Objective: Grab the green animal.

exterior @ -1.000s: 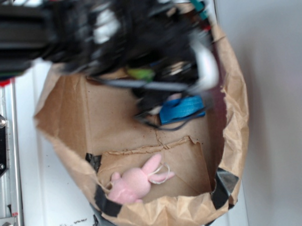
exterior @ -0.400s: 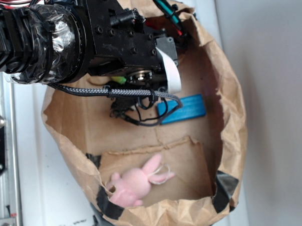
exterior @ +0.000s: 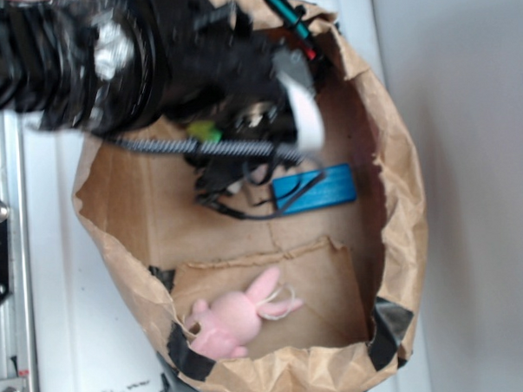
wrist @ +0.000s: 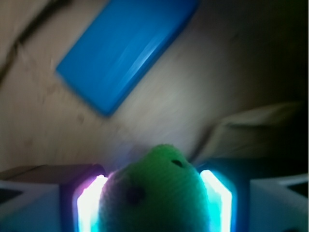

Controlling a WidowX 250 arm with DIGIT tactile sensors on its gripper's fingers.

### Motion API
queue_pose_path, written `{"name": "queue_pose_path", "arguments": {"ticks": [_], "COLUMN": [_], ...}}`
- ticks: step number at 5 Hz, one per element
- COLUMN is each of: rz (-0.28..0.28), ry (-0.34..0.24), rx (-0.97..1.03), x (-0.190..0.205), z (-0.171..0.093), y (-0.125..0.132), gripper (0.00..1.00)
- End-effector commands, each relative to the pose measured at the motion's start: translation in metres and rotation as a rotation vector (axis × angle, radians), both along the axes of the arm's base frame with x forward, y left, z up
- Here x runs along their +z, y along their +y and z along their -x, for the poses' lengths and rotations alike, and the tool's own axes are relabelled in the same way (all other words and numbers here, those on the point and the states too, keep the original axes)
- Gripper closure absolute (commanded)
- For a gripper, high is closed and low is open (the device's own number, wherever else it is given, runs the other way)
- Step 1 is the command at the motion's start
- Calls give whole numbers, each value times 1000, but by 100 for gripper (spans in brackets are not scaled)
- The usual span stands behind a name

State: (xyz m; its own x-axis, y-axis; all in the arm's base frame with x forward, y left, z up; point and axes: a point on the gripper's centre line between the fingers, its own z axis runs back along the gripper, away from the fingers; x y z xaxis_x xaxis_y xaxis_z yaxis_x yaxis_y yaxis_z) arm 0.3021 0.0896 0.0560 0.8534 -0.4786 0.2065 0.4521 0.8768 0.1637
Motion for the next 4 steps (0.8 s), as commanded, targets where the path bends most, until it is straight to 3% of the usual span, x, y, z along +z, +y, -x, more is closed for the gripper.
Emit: {"name": "queue_pose_path", "arguments": {"ticks": [1,2,4], "rz": [175,196,194], "ry": [-147,-178,-100], "rx": [88,174,266], "x": [125,141,159], "z": [3,8,-1], "y": [-23,-38,-63], "gripper": [100,100,100]}}
